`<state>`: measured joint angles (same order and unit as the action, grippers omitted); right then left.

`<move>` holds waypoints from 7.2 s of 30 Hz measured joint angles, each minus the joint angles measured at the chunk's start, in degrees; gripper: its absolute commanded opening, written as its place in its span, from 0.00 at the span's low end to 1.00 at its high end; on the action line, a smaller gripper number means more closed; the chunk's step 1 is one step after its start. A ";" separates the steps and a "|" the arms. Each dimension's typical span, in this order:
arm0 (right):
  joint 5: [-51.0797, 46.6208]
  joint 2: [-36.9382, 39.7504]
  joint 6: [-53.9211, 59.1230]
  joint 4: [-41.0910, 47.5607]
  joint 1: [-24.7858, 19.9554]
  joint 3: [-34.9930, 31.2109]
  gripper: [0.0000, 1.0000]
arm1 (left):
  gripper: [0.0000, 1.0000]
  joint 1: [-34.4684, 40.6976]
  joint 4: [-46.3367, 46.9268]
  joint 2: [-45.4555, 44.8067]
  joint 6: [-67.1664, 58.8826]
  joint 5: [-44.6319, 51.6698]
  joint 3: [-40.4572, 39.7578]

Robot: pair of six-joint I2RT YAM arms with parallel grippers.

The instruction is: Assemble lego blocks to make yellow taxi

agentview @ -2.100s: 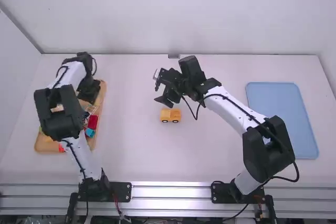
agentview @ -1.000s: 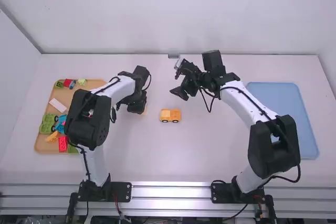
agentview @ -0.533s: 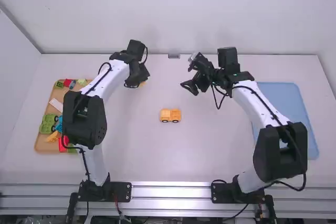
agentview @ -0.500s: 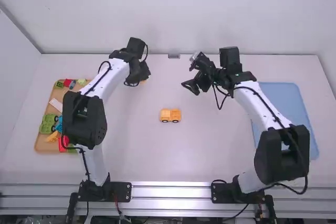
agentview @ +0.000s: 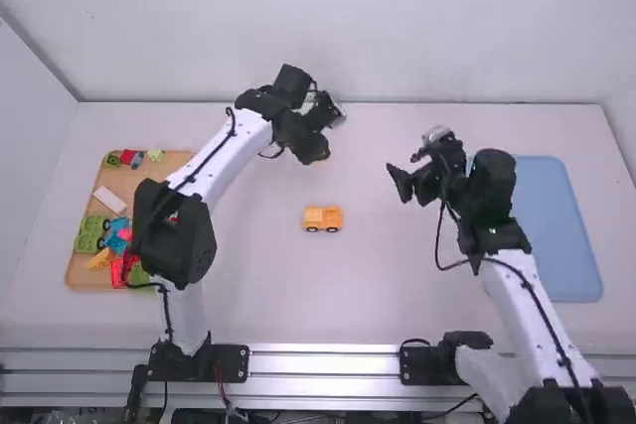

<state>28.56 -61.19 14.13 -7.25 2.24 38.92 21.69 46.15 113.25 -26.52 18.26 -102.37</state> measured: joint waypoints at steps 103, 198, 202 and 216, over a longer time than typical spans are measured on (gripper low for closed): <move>26.51 -57.16 65.20 16.90 -2.75 12.98 0.47 | 0.99 -18.23 -22.34 1.70 -59.95 49.42 40.24; 14.43 -47.76 44.52 7.82 17.84 13.18 0.41 | 0.42 -10.23 -66.84 8.83 -31.65 42.14 53.68; 13.53 -47.76 44.33 7.54 17.84 13.18 0.52 | 0.43 -10.21 -66.75 8.85 -31.85 42.18 53.68; 21.00 -47.76 45.29 5.70 16.20 13.18 0.47 | 0.44 -10.23 -66.73 8.85 -31.95 42.18 53.68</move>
<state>49.56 -108.95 59.42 -1.54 18.44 52.10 11.46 -20.58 122.10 -58.48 60.45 -48.69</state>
